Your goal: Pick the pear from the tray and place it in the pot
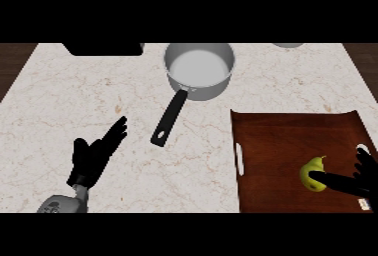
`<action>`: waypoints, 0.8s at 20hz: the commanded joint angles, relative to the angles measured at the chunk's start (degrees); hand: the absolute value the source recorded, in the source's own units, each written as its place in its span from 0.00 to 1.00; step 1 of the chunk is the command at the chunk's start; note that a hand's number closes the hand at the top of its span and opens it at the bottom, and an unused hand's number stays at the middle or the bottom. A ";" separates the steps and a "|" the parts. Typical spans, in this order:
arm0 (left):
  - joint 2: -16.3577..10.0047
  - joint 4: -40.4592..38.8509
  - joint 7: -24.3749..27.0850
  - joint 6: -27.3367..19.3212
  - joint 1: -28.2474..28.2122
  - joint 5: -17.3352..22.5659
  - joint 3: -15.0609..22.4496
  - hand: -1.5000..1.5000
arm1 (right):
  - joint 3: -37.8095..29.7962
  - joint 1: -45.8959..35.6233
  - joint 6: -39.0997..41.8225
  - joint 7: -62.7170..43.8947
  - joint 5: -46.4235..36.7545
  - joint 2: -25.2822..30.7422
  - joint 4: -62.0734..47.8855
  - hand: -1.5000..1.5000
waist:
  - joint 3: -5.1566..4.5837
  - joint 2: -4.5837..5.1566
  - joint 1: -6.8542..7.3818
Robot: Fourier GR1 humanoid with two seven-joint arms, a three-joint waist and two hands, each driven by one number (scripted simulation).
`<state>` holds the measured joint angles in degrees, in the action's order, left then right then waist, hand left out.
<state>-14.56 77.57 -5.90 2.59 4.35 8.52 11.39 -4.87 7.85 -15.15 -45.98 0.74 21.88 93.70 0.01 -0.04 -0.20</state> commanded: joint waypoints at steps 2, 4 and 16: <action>1.98 1.32 -1.19 -1.51 -0.02 -2.22 0.58 0.50 | -0.36 2.66 -3.18 7.48 0.66 -7.32 1.28 0.00 | 0.01 -0.02 -0.03; -0.12 1.87 -3.16 0.52 1.45 -0.47 -1.85 0.50 | -4.21 4.34 -0.44 11.21 5.33 -7.12 0.85 0.00 | 0.01 -0.04 -0.18; 3.11 0.96 -0.61 2.05 -1.17 -2.65 -1.32 0.50 | -6.83 0.17 0.13 20.22 9.08 -15.17 -10.74 0.00 | 0.02 0.08 0.33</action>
<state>-12.19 78.96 -7.73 3.97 4.36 6.10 9.66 -11.62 9.13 -15.07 -27.66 8.36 9.75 88.38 -1.35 -0.76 -0.13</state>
